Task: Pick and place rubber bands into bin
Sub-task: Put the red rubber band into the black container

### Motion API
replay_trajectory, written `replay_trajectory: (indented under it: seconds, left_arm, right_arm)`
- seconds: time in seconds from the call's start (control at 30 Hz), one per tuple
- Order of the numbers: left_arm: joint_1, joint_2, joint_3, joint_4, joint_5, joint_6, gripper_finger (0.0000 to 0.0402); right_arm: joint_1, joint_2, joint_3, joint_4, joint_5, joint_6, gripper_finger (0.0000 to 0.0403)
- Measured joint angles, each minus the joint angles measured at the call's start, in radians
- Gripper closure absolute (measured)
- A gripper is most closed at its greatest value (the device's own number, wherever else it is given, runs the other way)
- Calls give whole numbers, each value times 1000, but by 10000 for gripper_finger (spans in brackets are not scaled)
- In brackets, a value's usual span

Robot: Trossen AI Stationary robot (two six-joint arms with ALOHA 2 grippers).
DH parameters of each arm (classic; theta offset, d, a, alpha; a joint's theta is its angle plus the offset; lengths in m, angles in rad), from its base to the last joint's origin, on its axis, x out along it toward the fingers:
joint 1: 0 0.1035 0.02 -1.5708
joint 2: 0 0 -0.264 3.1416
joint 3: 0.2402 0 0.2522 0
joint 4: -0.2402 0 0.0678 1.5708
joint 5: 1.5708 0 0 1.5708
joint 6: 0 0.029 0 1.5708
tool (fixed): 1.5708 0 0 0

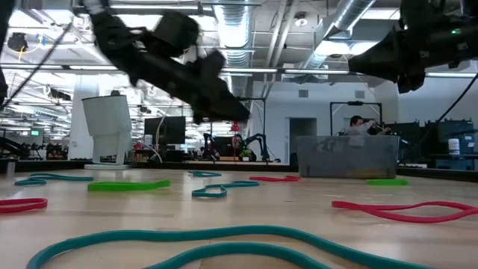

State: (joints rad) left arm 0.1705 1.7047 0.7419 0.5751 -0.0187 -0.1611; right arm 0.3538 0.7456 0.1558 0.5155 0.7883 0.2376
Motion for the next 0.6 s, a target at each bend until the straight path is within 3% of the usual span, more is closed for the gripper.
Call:
replay_trajectory:
  seconds: [0.33,0.6]
  left_arm:
    - [-37,340,380,-345,-24,-33,306]
    - [-61,409,473,-386,-38,-46,306]
  right_arm:
    - [-75,-1,0,2,-5,-11,337]
    - [-76,-1,0,1,-8,-71,337]
